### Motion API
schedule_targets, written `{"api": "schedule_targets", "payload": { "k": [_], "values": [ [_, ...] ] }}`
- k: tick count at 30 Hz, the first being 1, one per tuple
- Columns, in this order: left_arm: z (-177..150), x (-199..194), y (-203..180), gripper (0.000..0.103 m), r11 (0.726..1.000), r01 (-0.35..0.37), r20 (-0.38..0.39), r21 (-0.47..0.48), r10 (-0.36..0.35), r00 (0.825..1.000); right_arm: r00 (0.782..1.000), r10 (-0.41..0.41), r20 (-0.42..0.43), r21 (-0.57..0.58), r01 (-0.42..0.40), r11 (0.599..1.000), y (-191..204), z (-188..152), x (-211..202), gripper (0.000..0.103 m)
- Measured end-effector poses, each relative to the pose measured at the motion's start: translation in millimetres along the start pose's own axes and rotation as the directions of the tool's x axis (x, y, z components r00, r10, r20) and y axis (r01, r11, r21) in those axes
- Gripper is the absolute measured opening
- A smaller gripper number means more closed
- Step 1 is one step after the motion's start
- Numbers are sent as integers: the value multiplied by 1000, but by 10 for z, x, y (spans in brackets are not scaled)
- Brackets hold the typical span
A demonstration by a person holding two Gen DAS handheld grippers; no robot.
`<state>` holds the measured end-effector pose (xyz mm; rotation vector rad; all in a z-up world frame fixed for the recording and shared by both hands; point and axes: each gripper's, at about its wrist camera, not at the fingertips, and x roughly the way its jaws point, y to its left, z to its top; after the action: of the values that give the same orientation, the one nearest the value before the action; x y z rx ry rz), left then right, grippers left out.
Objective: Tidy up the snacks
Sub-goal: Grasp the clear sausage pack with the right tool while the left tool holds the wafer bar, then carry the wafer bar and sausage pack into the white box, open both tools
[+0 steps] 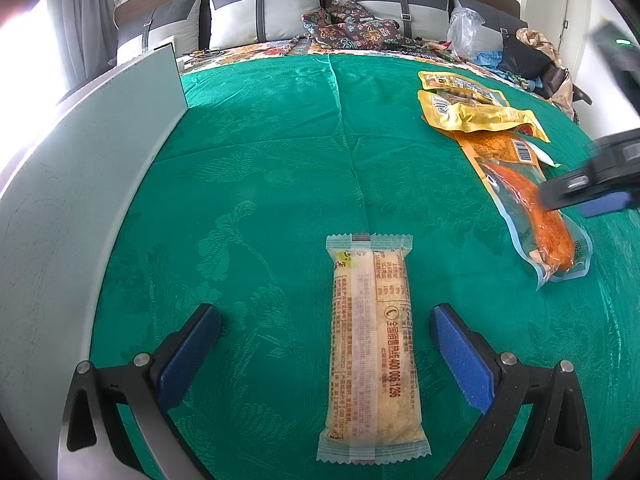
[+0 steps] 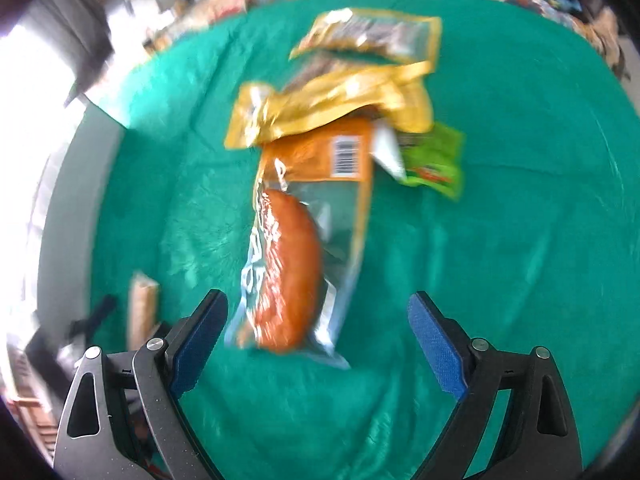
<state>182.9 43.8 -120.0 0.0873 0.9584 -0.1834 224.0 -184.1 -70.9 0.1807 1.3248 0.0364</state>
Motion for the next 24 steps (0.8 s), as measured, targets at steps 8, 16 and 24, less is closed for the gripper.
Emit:
{"api": "schedule_targets", "payload": {
  "k": [8,16,24],
  "values": [
    [119,-122,-60,29,997,47,-71,65,-42,997,996,-76,-43,-113,71,991,227,-29,185,46],
    [-122,-487,278,29,944,277,7,-177,-281,960,950,313,17,105,-313,944,-426,-338,-384,39],
    [-257,-1319,756,29,861,377,178,-340,-335,925,853,519,56,165,-520,838,-308,-591,-628,38]
  ]
}}
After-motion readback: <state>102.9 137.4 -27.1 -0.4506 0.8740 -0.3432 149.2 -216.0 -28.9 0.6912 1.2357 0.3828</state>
